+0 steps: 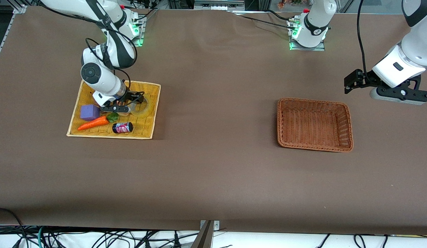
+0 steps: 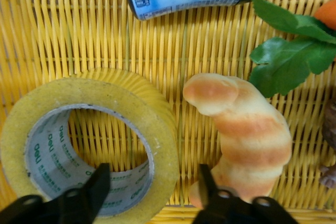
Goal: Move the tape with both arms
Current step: 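Close the right gripper on the tape roll rim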
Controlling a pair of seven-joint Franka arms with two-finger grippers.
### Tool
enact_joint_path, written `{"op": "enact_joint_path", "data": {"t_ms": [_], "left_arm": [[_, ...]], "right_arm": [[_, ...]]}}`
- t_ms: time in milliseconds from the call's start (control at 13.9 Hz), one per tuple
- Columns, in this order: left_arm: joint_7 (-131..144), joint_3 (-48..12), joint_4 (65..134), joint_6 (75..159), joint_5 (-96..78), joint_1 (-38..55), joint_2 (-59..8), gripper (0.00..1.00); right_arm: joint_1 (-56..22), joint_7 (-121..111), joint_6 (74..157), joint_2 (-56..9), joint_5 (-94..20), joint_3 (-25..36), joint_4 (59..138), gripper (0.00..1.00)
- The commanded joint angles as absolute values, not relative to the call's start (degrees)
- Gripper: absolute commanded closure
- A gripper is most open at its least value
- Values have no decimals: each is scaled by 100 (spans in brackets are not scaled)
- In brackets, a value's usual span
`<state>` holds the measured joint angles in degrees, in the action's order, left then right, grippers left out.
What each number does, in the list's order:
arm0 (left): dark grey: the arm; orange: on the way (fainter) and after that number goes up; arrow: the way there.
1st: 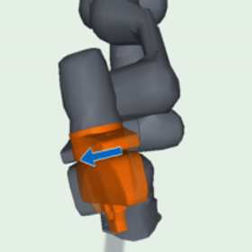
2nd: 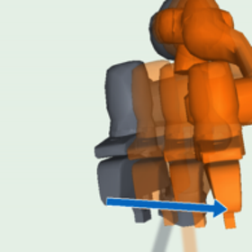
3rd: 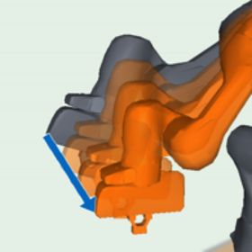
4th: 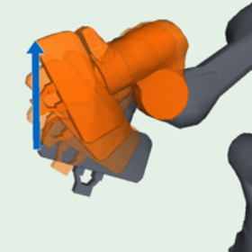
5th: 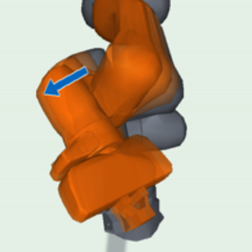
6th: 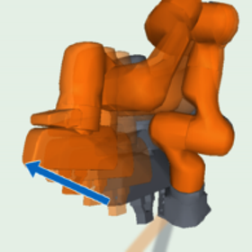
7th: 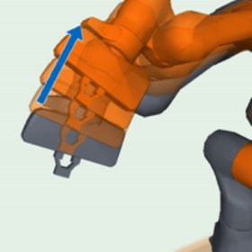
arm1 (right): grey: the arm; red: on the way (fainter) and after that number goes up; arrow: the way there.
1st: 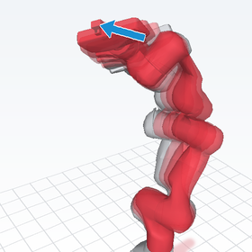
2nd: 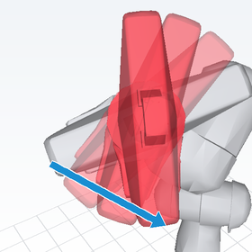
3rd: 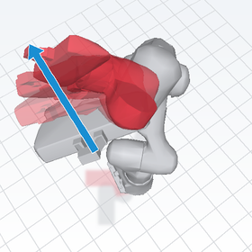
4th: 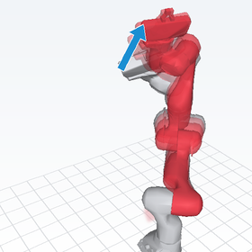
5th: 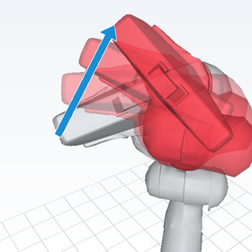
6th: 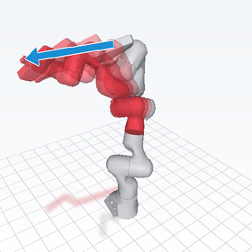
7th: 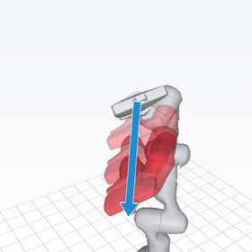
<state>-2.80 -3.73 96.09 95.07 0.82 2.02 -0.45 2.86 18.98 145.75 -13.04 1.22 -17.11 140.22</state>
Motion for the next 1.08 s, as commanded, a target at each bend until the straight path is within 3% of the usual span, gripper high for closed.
{"op": "enact_joint_path", "data": {"t_ms": [0,504,792,1008], "left_arm": [[-475,-404,9562,9422,255,185,-44,0],[-475,-404,9562,9422,246,185,-44,0],[-475,-404,9554,9413,237,185,-44,0],[-466,-422,9562,9404,211,185,-35,0]], "right_arm": [[299,1960,14687,-1134,105,-1767,14177,100],[299,1872,14144,-757,141,-1828,13713,100],[299,2090,12354,-746,88,-2160,12239,100],[72,3152,11944,-1141,105,-2513,11340,100]]}}
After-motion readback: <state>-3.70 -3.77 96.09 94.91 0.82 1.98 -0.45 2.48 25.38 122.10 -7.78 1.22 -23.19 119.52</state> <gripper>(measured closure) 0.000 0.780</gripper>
